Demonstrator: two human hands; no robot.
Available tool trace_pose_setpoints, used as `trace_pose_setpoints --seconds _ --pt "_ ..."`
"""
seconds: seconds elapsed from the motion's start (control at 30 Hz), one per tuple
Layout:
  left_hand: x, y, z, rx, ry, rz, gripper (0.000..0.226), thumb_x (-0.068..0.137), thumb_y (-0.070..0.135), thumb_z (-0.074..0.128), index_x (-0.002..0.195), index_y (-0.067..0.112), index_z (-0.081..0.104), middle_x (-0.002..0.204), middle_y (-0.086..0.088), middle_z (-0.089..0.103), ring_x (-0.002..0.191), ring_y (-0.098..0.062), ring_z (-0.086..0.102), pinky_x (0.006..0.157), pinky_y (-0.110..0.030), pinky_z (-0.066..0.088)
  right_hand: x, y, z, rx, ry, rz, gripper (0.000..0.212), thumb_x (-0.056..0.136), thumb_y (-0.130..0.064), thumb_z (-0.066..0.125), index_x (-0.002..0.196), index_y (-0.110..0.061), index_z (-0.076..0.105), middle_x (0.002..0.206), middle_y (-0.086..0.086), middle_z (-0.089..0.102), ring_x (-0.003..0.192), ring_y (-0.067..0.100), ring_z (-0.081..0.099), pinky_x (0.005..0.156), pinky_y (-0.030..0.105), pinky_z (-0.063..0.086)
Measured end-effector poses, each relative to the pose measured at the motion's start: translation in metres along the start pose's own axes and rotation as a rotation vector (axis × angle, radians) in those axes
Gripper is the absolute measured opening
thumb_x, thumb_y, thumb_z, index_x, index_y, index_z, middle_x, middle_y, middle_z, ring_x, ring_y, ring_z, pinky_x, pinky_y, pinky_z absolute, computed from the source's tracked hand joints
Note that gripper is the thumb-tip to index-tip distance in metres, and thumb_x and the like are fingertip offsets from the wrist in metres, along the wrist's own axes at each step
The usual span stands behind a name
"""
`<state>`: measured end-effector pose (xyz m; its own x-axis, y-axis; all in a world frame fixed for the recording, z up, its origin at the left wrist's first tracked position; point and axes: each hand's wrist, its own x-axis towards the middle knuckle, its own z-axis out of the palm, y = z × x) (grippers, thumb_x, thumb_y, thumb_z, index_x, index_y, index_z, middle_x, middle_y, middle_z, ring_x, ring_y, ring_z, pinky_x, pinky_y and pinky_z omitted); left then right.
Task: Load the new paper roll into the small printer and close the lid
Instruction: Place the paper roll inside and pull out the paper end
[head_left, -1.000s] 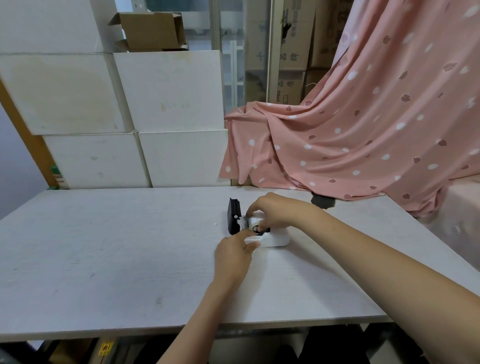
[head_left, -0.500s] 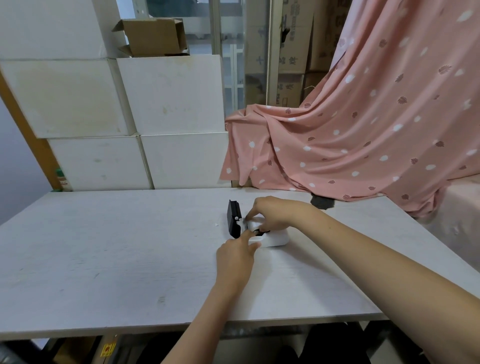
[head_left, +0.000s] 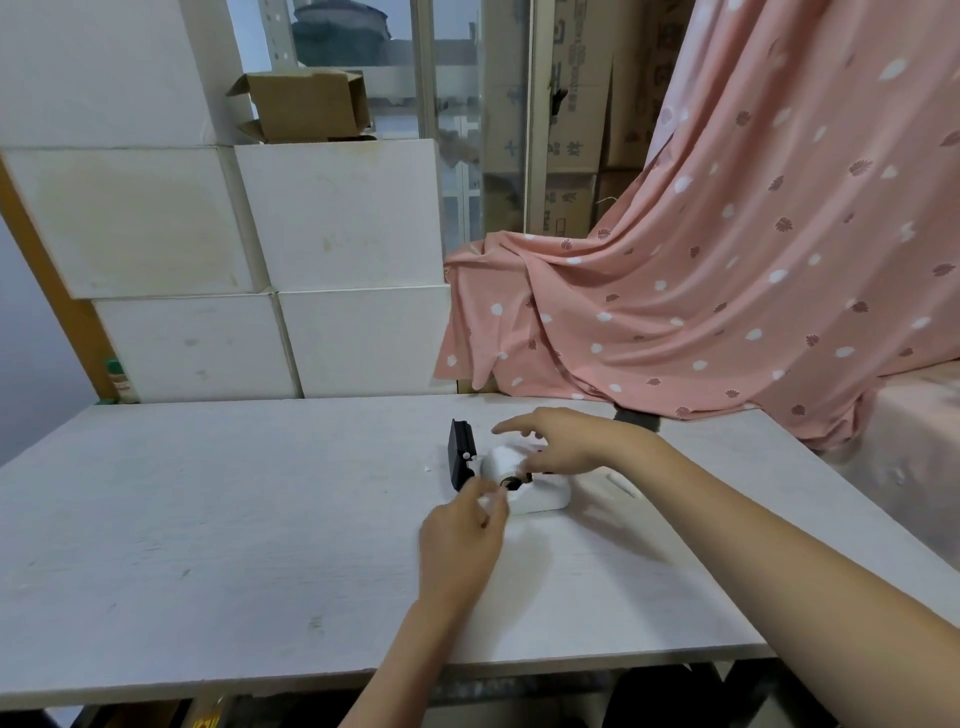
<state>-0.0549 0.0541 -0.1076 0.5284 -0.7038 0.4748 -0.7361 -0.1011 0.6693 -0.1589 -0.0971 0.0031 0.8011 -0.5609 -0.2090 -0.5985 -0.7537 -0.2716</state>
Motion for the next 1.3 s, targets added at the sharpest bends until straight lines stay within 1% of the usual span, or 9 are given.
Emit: trace_pose_setpoints --seconds 0.13,0.3,0.43,0.5,0.67,0.87,0.93,1.1,1.3 --pt "0.0 -0.013 -0.027 -0.147 0.19 -0.156 0.014 0.094 0.023 0.061 0.081 0.027 0.063 0.047 -0.001 0.056 0.05 -0.013 0.056 0.057 -0.034 0.045 -0.006 0.017 -0.005 0.126 0.069 0.097 0.046 0.101 -0.028 0.05 0.147 -0.034 0.047 0.142 0.003 0.057 0.122 0.02 0.057 0.101 0.03 0.042" --pt "-0.001 0.006 -0.024 -0.01 0.003 0.021 0.015 0.093 0.019 0.059 0.105 0.025 0.065 0.063 0.007 0.058 0.065 -0.015 0.061 0.063 -0.034 0.049 0.002 0.013 0.007 0.268 0.119 0.187 0.042 0.1 -0.048 0.05 0.131 -0.023 0.065 0.136 0.0 0.061 0.113 0.019 0.059 0.098 0.034 0.045" --pt "-0.011 0.016 0.0 0.119 -0.164 0.026 0.048 0.096 0.025 0.05 0.143 0.026 0.045 0.089 0.003 0.064 0.087 -0.018 0.062 0.074 -0.036 0.054 0.014 -0.016 0.005 0.3 0.2 0.242 0.052 0.103 -0.048 0.044 0.07 -0.008 0.05 0.069 0.005 0.051 0.064 0.021 0.048 0.058 0.032 0.033" --pt "-0.013 0.018 0.007 0.159 -0.193 0.01 0.054 0.095 0.026 0.048 0.148 0.029 0.037 0.089 0.002 0.064 0.086 -0.019 0.062 0.069 -0.034 0.052 0.018 -0.029 0.0 0.338 0.239 0.288 0.056 0.1 -0.05 0.05 0.061 -0.012 0.039 0.059 0.003 0.044 0.052 0.018 0.039 0.051 0.03 0.029" --pt "-0.011 0.027 0.013 0.254 -0.236 0.01 0.054 0.097 0.026 0.046 0.149 0.028 0.033 0.09 0.002 0.065 0.083 -0.02 0.063 0.063 -0.034 0.048 0.029 -0.032 -0.003 0.475 0.156 0.383 0.03 0.087 -0.025 0.076 0.083 -0.012 0.049 0.069 0.007 0.059 0.056 0.02 0.057 0.049 0.024 0.042" --pt "-0.009 0.024 0.013 0.29 -0.228 0.062 0.047 0.095 0.022 0.046 0.141 0.029 0.038 0.084 0.004 0.062 0.077 -0.019 0.059 0.059 -0.034 0.049 0.028 -0.004 -0.003 0.751 0.289 0.455 0.02 0.086 0.001 0.074 0.102 0.003 0.063 0.08 0.014 0.063 0.067 0.023 0.064 0.073 0.034 0.061" --pt "-0.01 0.021 0.015 0.267 -0.207 0.077 0.048 0.094 0.018 0.047 0.14 0.028 0.04 0.093 0.003 0.063 0.085 -0.019 0.06 0.062 -0.035 0.052 0.024 0.008 -0.003 0.812 0.303 0.492 0.016 0.086 0.002 0.073 0.098 0.002 0.063 0.078 0.014 0.061 0.065 0.021 0.063 0.067 0.033 0.059" --pt "-0.011 0.025 0.029 0.238 -0.091 0.247 0.048 0.083 -0.003 0.057 0.13 0.007 0.055 0.131 -0.011 0.051 0.119 -0.029 0.049 0.074 -0.027 0.054 0.018 0.021 0.007 0.96 0.246 0.549 0.021 0.088 0.003 0.069 0.108 0.006 0.061 0.088 0.02 0.065 0.068 0.029 0.068 0.061 0.036 0.061" --pt "-0.01 0.031 0.042 0.276 -0.149 0.303 0.065 0.084 0.001 0.055 0.147 0.0 0.038 0.157 -0.018 0.03 0.149 -0.033 0.023 0.111 -0.042 0.042 0.019 0.025 0.014 0.994 0.279 0.533 0.014 0.093 0.004 0.057 0.107 0.006 0.056 0.091 0.023 0.061 0.067 0.032 0.068 0.07 0.04 0.062"
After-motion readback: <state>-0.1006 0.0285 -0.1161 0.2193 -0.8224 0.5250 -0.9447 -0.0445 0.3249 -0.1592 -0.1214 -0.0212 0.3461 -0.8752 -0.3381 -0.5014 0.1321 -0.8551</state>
